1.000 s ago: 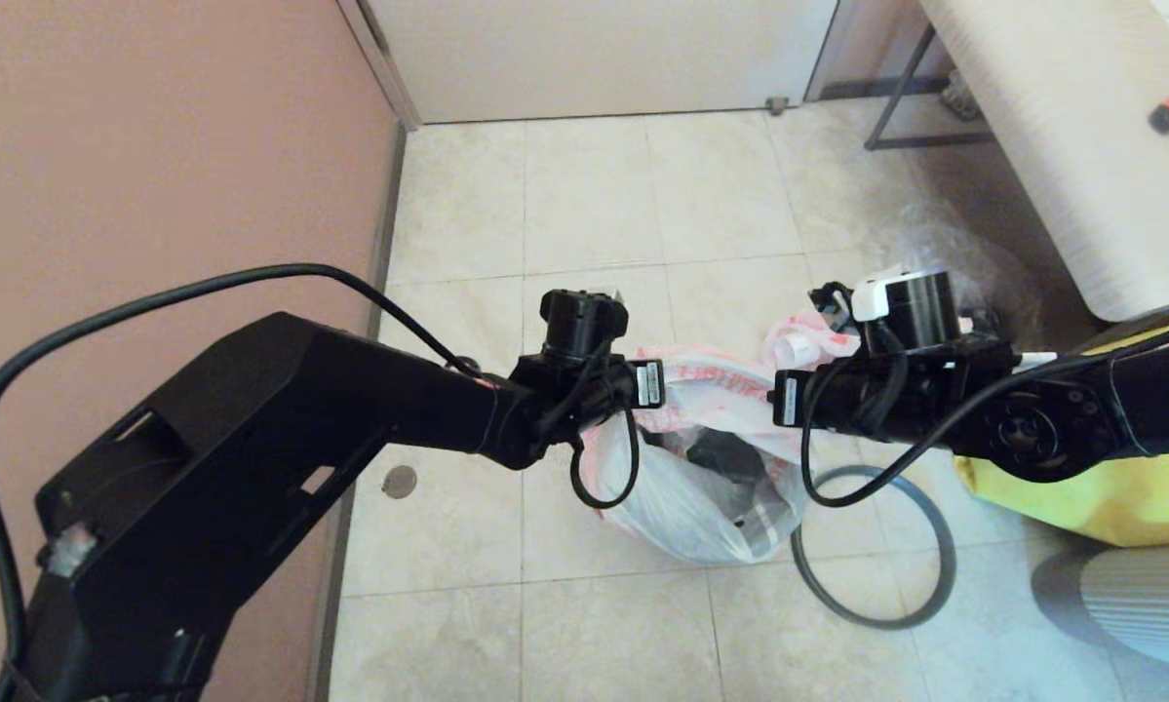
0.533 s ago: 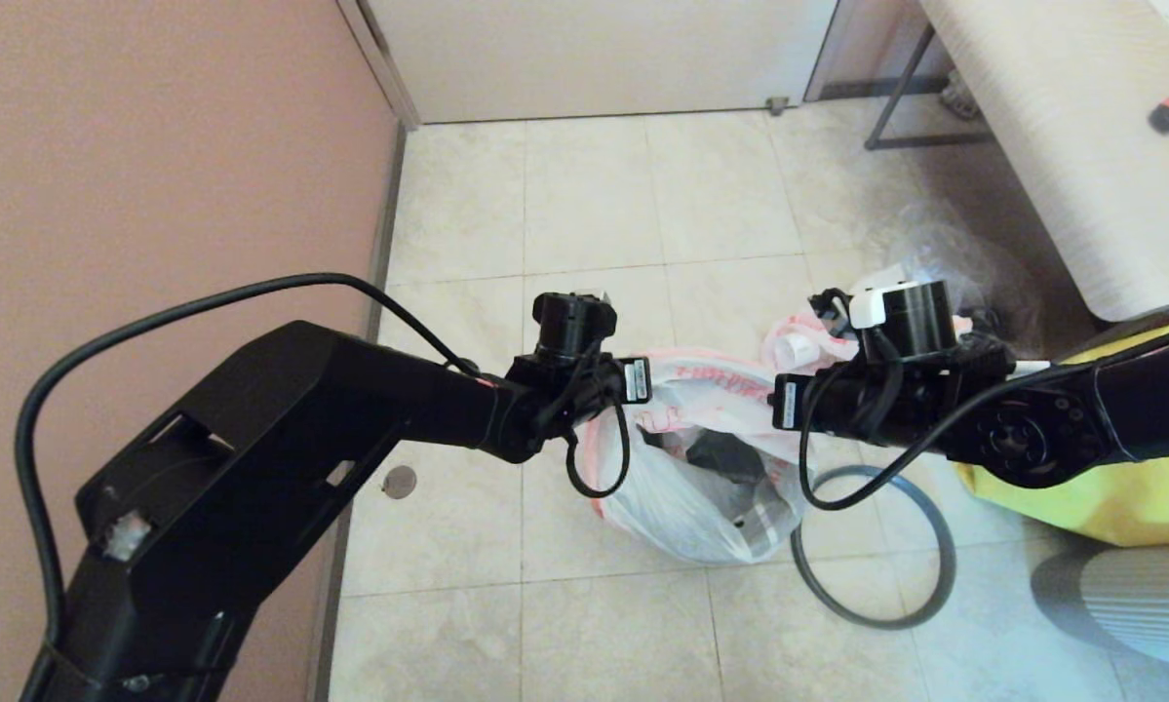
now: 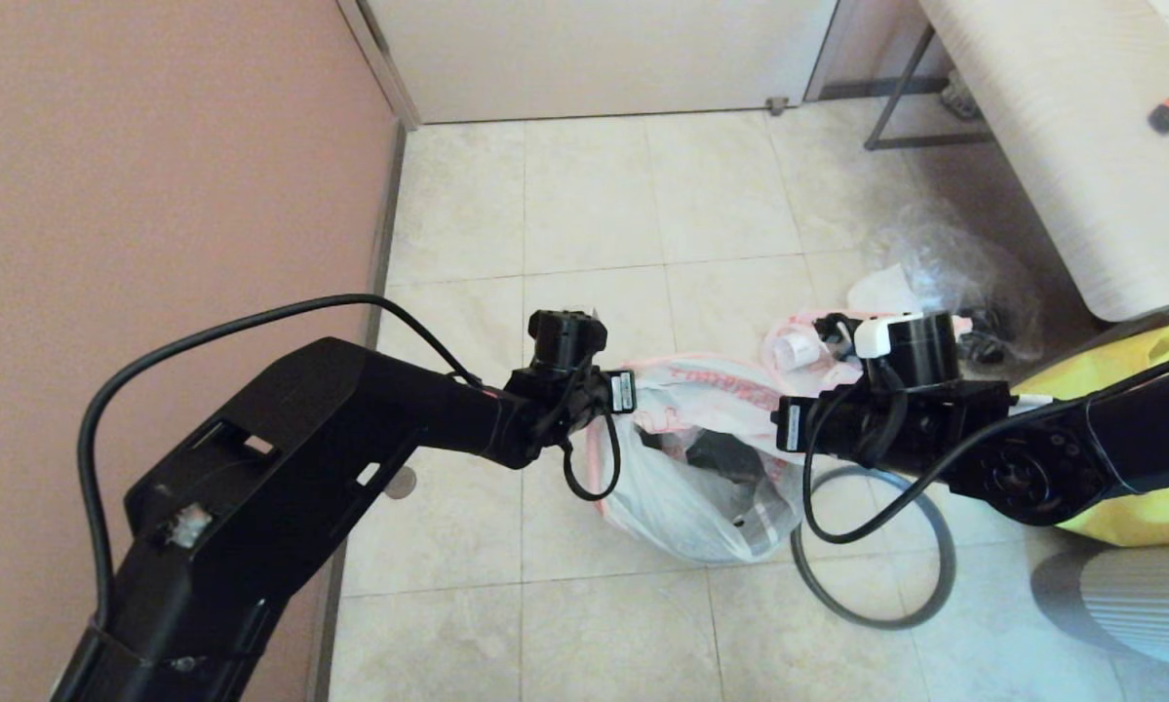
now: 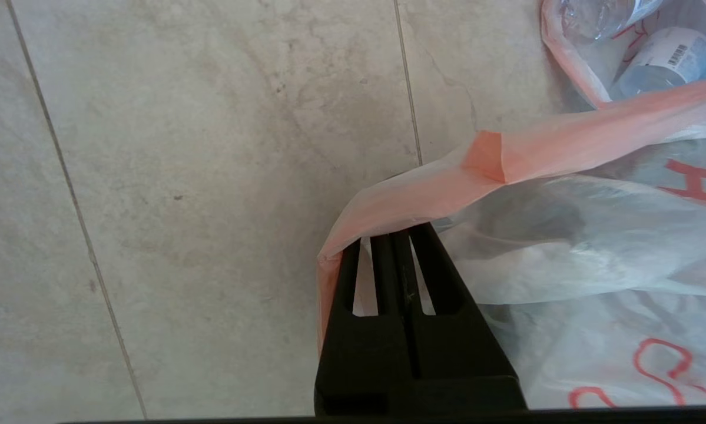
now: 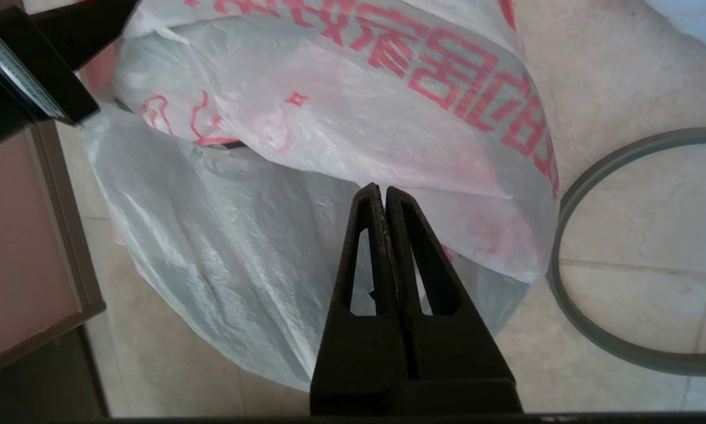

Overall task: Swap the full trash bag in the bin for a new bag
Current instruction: Put the new garbage bag on the trash can

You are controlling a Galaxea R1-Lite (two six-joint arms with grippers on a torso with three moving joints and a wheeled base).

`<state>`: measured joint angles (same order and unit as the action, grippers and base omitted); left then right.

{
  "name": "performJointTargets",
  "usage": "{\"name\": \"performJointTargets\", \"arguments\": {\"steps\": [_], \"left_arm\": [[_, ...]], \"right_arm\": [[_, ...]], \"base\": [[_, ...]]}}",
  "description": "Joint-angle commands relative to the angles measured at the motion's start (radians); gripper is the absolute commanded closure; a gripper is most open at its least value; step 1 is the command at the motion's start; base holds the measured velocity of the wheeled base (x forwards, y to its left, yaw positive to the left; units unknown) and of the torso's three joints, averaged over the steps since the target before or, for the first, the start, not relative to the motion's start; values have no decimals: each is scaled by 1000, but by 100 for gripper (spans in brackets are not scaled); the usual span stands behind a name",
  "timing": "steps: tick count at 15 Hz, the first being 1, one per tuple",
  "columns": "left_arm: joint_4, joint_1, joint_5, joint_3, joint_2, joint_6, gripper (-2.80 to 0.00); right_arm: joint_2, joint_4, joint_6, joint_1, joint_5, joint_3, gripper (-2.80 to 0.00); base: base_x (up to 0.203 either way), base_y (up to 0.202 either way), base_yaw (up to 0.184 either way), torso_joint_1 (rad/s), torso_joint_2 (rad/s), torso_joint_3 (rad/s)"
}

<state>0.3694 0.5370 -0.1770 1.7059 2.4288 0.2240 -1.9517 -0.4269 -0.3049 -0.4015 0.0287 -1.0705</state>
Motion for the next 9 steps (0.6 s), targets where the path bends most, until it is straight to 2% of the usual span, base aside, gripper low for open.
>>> {"name": "performJointTargets", "arguments": {"steps": [1, 4, 6, 7, 9], "left_arm": [[2, -6, -1, 2, 11, 3, 0], [0, -7, 11, -17, 39, 12, 0], [-7, -35, 103, -9, 37, 18, 0], [-28, -45, 128, -2, 37, 35, 0], [-118, -48, 137, -2, 32, 39, 0]], "right_arm": [[-15, -32, -2, 0, 0, 30, 0], [-7, -62, -3, -2, 0, 43, 0], [34, -62, -4, -6, 4, 32, 0], [51, -62, -4, -8, 23, 30, 0], [74, -60, -6, -7, 73, 26, 0]], "base": [[0, 0, 0, 0, 0, 0], [0, 0, 0, 0, 0, 0], [0, 0, 0, 0, 0, 0], [0, 0, 0, 0, 0, 0], [0, 0, 0, 0, 0, 0]]}}
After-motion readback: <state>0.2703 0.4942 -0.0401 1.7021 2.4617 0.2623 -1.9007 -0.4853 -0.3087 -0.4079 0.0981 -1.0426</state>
